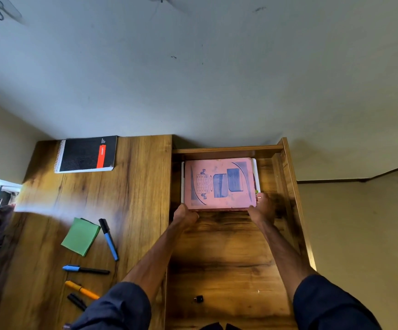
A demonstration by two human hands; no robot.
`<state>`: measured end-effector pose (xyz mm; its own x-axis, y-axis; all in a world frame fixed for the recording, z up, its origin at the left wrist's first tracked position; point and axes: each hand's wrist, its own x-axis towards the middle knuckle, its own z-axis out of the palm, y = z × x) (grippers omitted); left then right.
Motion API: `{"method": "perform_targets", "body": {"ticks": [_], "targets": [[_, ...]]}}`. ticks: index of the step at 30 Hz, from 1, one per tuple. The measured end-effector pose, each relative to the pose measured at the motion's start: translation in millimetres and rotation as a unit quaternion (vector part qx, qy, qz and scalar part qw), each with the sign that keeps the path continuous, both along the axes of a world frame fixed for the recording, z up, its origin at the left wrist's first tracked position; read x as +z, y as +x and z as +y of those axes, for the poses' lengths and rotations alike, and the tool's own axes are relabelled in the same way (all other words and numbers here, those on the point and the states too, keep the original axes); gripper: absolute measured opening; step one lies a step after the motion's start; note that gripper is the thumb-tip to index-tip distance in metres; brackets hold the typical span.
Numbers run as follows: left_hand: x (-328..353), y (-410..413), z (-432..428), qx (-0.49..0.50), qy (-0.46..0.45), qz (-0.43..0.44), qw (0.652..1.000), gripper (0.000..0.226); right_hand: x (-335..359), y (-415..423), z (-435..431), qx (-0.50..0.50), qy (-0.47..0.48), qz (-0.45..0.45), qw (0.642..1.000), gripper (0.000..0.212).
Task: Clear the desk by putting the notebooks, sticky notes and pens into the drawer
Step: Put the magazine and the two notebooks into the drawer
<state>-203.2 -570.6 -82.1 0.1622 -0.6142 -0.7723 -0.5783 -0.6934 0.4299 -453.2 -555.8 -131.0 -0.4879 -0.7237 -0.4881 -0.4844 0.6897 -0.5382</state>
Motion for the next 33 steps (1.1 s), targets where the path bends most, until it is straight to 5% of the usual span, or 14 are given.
{"method": "perform_targets", "body": {"ticks": [8, 18, 26, 33], "targets": [[17, 12, 12, -0.058, -0.09, -0.005, 0.994, 0.065, 41, 86, 12, 0.157, -0.084, 0.035, 0.983, 0.052], [51, 130, 42, -0.001, -0.318, -0.029, 0.948, 0.019, 89, 208, -12, 0.314, -0.164, 0.005, 0.935, 0.042], [63, 234, 29, 0.106, -0.324, -0.063, 0.938, 0.022, 104, 306, -28, 0.438, -0.162, 0.034, 0.883, 0.037], [50, 301, 2, 0.037, -0.335, -0.156, 0.928, 0.034, 103, 366, -63, 0.514, -0.15, 0.043, 0.843, 0.037]]}}
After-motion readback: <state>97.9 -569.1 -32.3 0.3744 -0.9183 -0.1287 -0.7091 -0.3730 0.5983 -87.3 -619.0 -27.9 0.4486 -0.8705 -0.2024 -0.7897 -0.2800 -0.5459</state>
